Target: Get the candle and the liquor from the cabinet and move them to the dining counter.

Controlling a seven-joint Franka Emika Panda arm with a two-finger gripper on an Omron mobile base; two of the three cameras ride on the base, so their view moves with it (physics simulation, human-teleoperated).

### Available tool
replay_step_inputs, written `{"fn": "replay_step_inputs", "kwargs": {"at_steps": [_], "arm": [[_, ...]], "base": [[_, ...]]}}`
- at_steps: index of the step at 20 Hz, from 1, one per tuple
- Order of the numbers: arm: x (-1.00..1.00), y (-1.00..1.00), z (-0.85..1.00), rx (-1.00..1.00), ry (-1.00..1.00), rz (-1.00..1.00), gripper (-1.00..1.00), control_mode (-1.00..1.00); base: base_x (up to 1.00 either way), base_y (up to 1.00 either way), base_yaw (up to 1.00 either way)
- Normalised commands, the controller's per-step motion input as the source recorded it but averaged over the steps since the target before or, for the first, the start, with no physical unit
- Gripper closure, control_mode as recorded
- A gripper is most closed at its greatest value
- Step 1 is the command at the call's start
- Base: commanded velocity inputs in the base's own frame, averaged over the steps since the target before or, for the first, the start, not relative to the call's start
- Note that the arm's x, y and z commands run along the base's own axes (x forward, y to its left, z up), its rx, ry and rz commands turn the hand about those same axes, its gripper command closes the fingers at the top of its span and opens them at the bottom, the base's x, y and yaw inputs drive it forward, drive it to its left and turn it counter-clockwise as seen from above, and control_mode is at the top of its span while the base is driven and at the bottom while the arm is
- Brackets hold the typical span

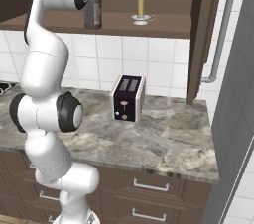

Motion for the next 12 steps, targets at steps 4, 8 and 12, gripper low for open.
{"fn": "replay_step_inputs", "kwargs": {"at_steps": [4,8,12], "arm": [[-1.0,-0.26,-0.47,0.0,0.09,0.0,1.0,-1.0],[-1.0,-0.03,-0.56,0.0,0.08,0.0,1.0,-1.0],[-1.0,0.0,-0.64,0.0,0.0,0.0,1.0,-1.0]], "base": [[0.0,0.0,0.0],[0.0,0.0,0.0],[0.0,0.0,0.0]]}}
